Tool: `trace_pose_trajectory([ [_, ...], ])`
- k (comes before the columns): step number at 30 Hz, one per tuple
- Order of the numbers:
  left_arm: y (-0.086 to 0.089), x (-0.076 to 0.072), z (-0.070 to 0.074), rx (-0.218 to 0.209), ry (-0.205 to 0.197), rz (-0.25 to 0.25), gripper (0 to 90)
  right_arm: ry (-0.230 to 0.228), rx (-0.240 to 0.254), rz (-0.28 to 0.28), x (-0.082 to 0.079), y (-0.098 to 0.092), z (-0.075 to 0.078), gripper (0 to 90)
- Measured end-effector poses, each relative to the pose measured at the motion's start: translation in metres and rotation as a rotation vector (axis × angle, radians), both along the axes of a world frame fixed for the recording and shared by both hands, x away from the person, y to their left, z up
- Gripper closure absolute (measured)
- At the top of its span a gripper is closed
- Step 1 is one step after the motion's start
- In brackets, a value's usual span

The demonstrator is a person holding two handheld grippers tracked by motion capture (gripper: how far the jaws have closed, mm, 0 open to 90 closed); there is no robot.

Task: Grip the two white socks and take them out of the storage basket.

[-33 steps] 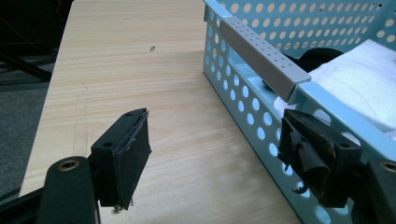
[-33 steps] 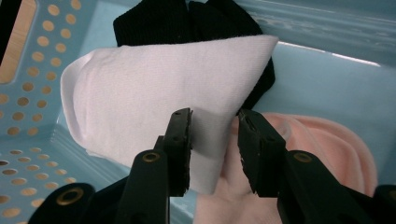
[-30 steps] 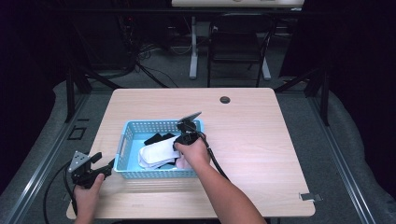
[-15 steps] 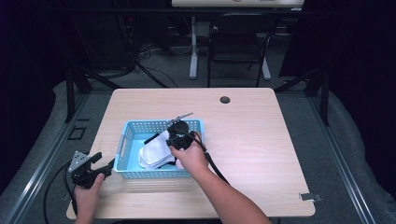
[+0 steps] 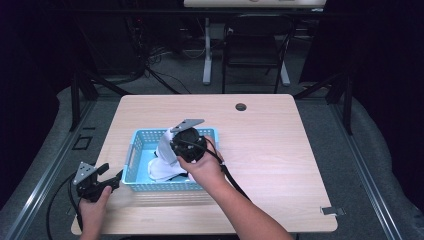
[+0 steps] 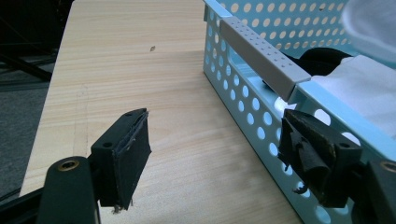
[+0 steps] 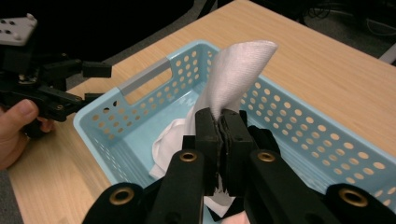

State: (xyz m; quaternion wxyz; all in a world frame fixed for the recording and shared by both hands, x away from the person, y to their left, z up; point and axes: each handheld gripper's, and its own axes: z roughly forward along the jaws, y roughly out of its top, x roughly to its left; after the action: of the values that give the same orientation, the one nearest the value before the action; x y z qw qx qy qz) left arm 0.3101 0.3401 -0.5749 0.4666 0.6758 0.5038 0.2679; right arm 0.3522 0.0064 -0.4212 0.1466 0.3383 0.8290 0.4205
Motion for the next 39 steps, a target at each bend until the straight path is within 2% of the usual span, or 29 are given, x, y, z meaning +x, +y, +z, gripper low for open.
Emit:
trace_pose_trajectory([
  [13, -0.001, 0.000, 0.000, 0.003, -0.001, 0.000, 24.5, -0.111, 0.081, -0.023, -0.021, -0.031, 0.019, 87.2],
  [17, -0.001, 0.000, 0.000, 0.003, 0.002, 0.000, 24.5, -0.132, 0.105, -0.034, -0.027, -0.041, 0.023, 87.2],
  [22, 0.000, 0.000, 0.000, 0.004, 0.003, 0.000, 24.5, -0.171, 0.107, -0.050, -0.037, -0.058, 0.027, 87.2],
  [23, -0.001, 0.000, 0.000, 0.005, 0.003, -0.001, 24.5, -0.171, 0.107, -0.050, -0.037, -0.058, 0.027, 87.2],
  [27, -0.001, 0.000, 0.000, 0.005, 0.002, 0.001, 24.5, -0.183, 0.135, -0.069, -0.046, -0.077, 0.031, 87.2],
  [33, -0.001, 0.000, 0.000, 0.006, 0.003, 0.001, 24.5, -0.208, 0.133, -0.099, -0.058, -0.099, 0.034, 87.2],
  [39, -0.001, 0.000, 0.000, 0.006, 0.003, 0.001, 24.5, -0.213, 0.125, -0.137, -0.067, -0.120, 0.031, 87.2],
])
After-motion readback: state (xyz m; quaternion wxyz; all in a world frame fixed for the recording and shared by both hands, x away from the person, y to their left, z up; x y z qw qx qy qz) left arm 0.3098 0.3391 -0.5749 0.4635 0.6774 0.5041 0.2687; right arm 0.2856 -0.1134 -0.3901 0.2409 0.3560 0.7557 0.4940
